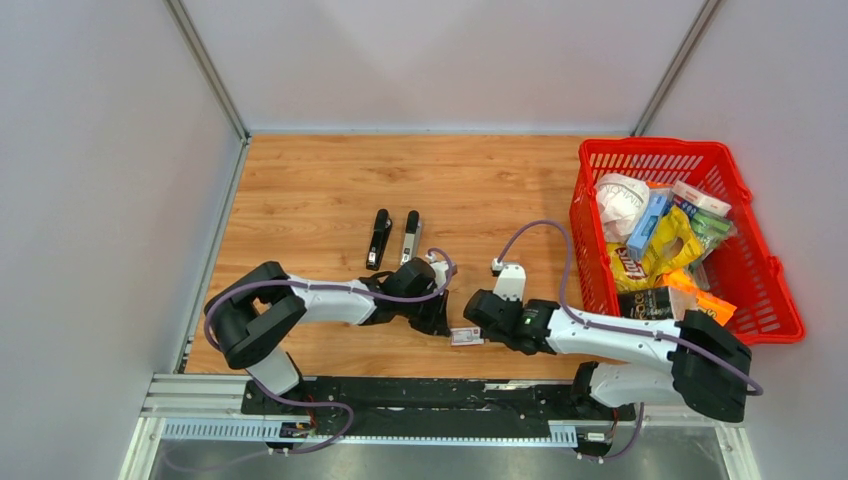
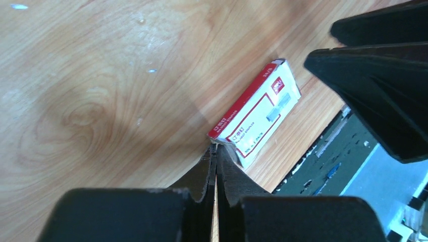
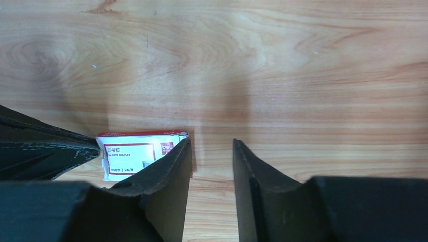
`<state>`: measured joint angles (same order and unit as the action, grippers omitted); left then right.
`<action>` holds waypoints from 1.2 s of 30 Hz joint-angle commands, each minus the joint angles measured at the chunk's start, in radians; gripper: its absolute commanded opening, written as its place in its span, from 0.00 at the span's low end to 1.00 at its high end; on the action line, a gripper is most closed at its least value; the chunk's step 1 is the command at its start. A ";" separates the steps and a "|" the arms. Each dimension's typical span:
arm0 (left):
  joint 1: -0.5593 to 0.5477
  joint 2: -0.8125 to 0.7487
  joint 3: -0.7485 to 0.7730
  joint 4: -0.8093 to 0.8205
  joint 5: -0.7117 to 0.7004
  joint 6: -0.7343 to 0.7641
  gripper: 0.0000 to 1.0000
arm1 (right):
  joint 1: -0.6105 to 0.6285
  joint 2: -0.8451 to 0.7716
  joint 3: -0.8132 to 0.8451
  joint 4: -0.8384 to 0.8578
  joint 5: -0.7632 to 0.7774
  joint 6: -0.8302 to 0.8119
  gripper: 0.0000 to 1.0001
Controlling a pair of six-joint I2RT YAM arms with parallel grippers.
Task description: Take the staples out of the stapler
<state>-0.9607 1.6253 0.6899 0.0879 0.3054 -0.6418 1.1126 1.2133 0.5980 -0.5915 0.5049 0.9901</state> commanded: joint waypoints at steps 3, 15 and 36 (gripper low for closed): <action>-0.006 -0.091 0.036 -0.138 -0.107 0.062 0.15 | -0.023 -0.052 0.062 -0.077 0.116 -0.024 0.47; -0.004 -0.392 0.111 -0.379 -0.337 0.166 0.47 | -0.046 -0.083 0.178 -0.094 0.210 -0.179 0.74; -0.004 -0.827 0.214 -0.709 -0.684 0.248 0.83 | -0.046 -0.051 0.413 -0.077 0.405 -0.337 1.00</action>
<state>-0.9615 0.8494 0.8562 -0.5510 -0.3058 -0.4206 1.0718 1.1618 0.9443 -0.6918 0.8124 0.6762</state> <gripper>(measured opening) 0.830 0.998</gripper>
